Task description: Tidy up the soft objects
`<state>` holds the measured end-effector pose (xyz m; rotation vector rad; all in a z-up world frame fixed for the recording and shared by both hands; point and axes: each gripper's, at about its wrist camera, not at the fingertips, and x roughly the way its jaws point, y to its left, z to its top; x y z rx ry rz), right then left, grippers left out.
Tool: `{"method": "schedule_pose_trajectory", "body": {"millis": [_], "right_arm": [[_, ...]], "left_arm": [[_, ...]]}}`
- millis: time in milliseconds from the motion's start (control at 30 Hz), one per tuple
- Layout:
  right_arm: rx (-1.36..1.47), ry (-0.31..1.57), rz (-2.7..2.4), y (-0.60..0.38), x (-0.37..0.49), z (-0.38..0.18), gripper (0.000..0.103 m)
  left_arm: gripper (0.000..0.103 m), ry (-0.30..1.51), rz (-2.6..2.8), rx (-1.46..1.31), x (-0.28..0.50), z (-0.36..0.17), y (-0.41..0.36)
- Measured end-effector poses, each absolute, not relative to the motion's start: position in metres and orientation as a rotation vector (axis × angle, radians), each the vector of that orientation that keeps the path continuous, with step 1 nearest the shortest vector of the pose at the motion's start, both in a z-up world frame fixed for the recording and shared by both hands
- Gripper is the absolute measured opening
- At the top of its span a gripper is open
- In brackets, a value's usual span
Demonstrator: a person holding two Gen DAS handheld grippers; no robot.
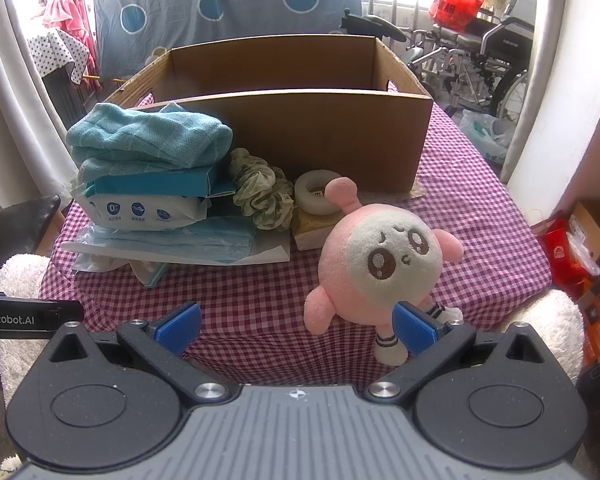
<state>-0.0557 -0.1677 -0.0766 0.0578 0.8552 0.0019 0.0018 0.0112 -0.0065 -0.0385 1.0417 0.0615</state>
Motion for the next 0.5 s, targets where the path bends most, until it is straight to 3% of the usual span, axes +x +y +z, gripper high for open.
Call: {"method": "schedule_pose_trajectory", "body": {"millis": [500], "right_arm": [[0.062,0.847,0.005,-0.1675,-0.053,-0.0766,0.103]], "left_arm": [[0.103,1.047,0.059,-0.028,0.0058,-0.0063,0.0101]]}}
